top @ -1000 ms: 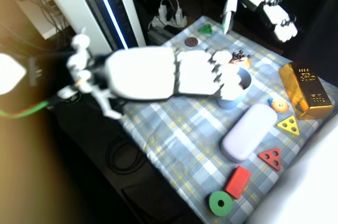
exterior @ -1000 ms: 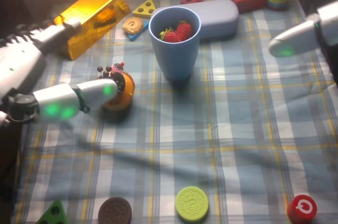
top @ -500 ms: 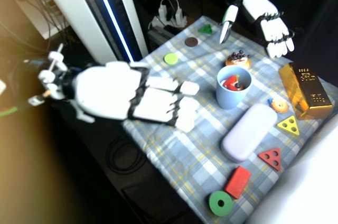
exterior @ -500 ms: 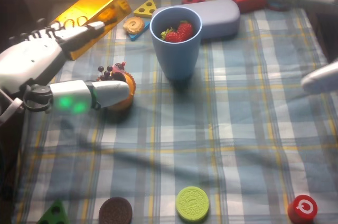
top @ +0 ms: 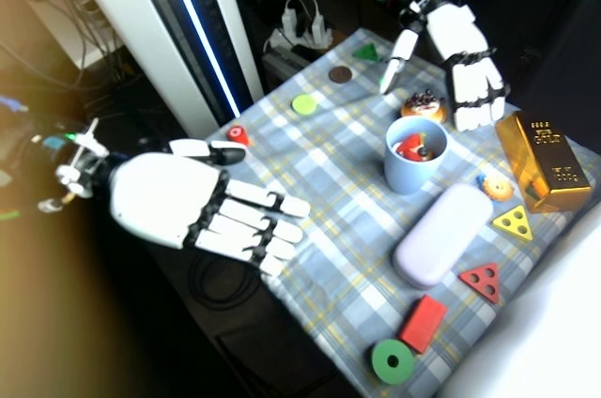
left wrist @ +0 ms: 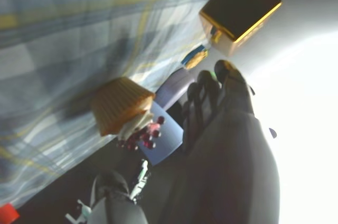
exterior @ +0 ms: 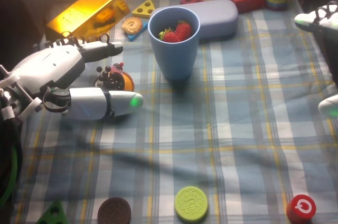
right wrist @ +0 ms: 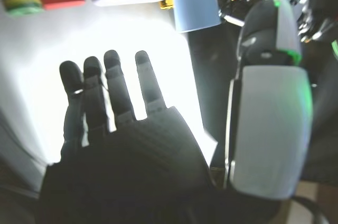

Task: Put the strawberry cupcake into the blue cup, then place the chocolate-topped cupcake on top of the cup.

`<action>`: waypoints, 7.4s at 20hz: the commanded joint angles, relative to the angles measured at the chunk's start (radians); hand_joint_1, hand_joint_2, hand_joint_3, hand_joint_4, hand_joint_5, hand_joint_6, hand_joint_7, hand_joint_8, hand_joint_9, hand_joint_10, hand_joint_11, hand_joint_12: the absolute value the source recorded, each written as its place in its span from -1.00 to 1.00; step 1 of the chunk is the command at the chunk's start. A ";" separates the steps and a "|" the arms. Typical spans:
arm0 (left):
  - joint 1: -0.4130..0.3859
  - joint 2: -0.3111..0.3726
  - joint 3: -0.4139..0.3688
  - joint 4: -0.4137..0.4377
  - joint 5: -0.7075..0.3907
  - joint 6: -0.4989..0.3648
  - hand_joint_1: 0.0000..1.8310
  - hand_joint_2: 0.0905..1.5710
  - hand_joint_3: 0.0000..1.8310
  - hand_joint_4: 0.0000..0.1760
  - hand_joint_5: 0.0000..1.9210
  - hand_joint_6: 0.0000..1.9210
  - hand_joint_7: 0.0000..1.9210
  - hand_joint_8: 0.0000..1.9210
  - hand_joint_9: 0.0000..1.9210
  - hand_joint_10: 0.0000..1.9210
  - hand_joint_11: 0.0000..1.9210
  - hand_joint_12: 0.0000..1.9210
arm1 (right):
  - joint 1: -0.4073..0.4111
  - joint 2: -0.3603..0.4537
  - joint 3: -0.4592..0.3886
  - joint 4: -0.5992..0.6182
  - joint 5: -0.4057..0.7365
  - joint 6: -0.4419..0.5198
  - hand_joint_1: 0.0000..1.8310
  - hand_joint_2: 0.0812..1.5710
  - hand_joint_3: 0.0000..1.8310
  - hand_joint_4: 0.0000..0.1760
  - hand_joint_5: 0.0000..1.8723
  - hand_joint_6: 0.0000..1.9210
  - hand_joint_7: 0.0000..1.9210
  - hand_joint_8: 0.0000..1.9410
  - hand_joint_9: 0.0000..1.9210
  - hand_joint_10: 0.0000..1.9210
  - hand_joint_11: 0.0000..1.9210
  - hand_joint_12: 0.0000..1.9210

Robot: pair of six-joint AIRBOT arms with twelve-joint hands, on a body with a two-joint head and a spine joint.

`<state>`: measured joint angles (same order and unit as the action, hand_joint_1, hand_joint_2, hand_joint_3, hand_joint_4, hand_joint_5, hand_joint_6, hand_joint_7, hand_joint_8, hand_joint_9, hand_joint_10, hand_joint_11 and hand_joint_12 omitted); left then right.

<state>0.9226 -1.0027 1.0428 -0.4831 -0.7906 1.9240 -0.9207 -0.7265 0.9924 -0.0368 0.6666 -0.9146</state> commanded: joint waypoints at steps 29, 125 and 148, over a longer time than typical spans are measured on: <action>-0.012 -0.029 0.104 0.076 -0.024 -0.225 0.13 0.05 -1.00 0.08 -0.10 -0.98 -0.21 -0.99 -0.61 -1.00 -0.98 -0.84 | -0.001 -0.011 0.007 0.031 0.148 0.003 -0.89 0.09 -1.00 -0.62 -1.00 -1.00 -0.82 -1.00 -0.85 -1.00 -1.00 -0.54; -0.393 -0.126 0.198 0.312 0.004 -0.225 -0.01 0.20 -0.99 -0.14 -0.09 -1.00 -0.36 -1.00 -0.65 -1.00 -1.00 -0.41 | -0.008 -0.015 0.012 0.021 0.146 0.014 -0.78 0.02 -1.00 0.40 -1.00 -1.00 -0.91 -0.99 -0.95 -0.99 -1.00 -0.90; -0.392 -0.113 0.186 0.323 0.011 -0.224 -0.03 0.03 -1.00 -0.37 -0.24 -1.00 -0.37 -0.99 -0.62 -1.00 -1.00 -0.34 | -0.015 -0.022 0.014 0.021 0.146 0.016 -0.83 0.01 -1.00 0.16 -1.00 -1.00 -0.90 -1.00 -0.88 -1.00 -1.00 -0.55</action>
<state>0.5400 -1.1172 1.2278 -0.1654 -0.6624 1.7039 -0.9405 -0.7475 1.0000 -0.0364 0.6991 -0.9066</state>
